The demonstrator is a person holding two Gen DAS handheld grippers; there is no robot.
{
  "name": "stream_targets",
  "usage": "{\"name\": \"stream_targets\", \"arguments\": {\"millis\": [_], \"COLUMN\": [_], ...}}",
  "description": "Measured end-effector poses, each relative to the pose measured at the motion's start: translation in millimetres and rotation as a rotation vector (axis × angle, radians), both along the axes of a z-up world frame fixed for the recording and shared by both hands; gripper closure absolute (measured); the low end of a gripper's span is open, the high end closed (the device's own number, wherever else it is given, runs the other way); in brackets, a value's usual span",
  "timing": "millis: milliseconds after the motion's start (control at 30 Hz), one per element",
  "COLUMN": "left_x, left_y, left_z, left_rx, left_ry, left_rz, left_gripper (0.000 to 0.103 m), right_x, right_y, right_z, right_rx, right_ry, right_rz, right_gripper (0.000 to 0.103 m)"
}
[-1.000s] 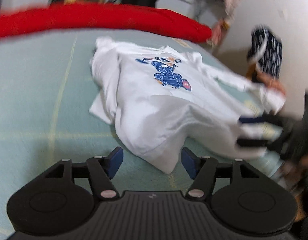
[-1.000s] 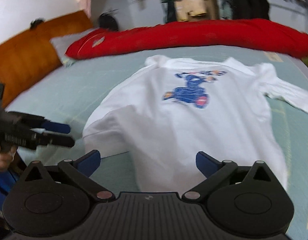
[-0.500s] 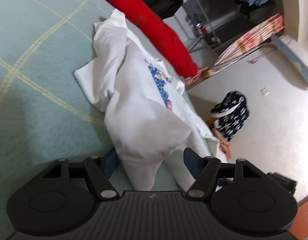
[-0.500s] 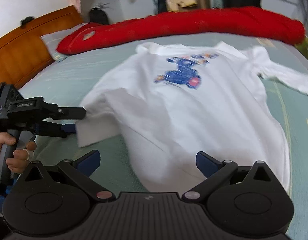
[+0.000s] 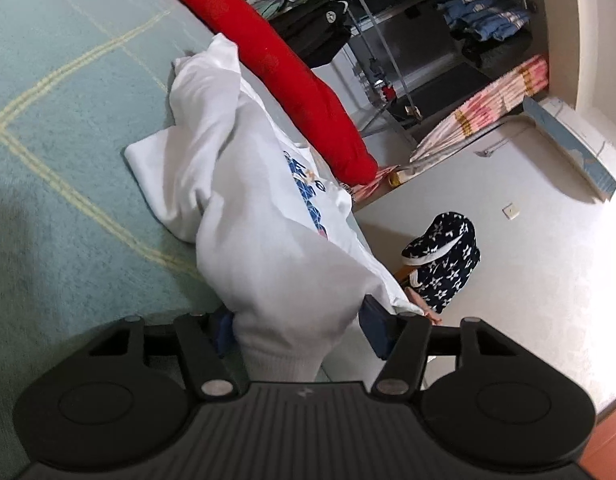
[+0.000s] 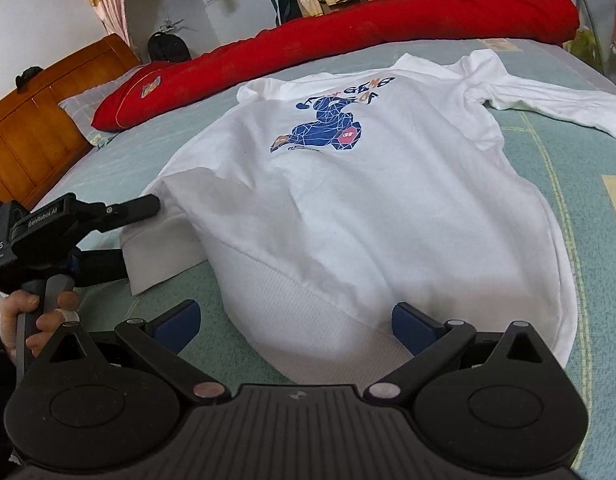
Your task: Fold clothes
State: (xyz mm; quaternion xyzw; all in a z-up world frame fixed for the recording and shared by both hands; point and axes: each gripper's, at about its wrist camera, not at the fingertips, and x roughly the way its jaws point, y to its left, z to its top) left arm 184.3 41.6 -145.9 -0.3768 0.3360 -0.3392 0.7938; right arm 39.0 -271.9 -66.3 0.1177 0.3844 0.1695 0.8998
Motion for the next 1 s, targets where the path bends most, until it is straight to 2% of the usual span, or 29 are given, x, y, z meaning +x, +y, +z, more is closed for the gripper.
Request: {"name": "stream_targets", "arguments": {"millis": [100, 200, 267, 300, 433, 567, 667, 733, 800, 900, 1000], "left_x": [-16, -9, -2, 1, 1, -8, -23, -32, -40, -46, -47], "left_y": [-1, -8, -15, -18, -14, -11, -5, 0, 9, 21, 27], "left_z": [-3, -8, -12, -13, -12, 7, 31, 47, 58, 62, 56], "left_rx": [-0.014, 0.009, 0.038, 0.053, 0.047, 0.073, 0.1, 0.145, 0.158, 0.228, 0.311], "left_ry": [-0.023, -0.025, -0.036, -0.041, 0.011, 0.06, 0.022, 0.018, 0.011, 0.042, 0.098], "left_rz": [0.003, 0.022, 0.031, 0.036, 0.062, 0.058, 0.032, 0.013, 0.008, 0.026, 0.048], "left_gripper": [0.05, 0.053, 0.066, 0.083, 0.094, 0.096, 0.096, 0.096, 0.096, 0.096, 0.095], "right_x": [-2, 0, 0, -1, -5, -4, -3, -4, -4, -6, -10], "right_y": [-2, -3, -2, -2, -5, -8, -8, -8, -9, -12, -14], "right_z": [-2, -3, -4, -5, -7, -7, -6, -5, -1, 5, 10], "right_rx": [0.011, 0.023, 0.018, 0.018, 0.042, 0.059, 0.054, 0.05, 0.049, 0.045, -0.043], "right_ry": [-0.007, -0.004, -0.009, -0.013, -0.028, -0.025, -0.023, -0.022, -0.02, -0.031, -0.045], "right_rz": [0.003, -0.001, 0.0, 0.0, -0.005, -0.007, -0.004, 0.0, 0.0, 0.001, -0.017], "right_gripper": [0.0, 0.0, 0.0, 0.0, 0.0, 0.0, 0.0, 0.0, 0.0, 0.0, 0.0]}}
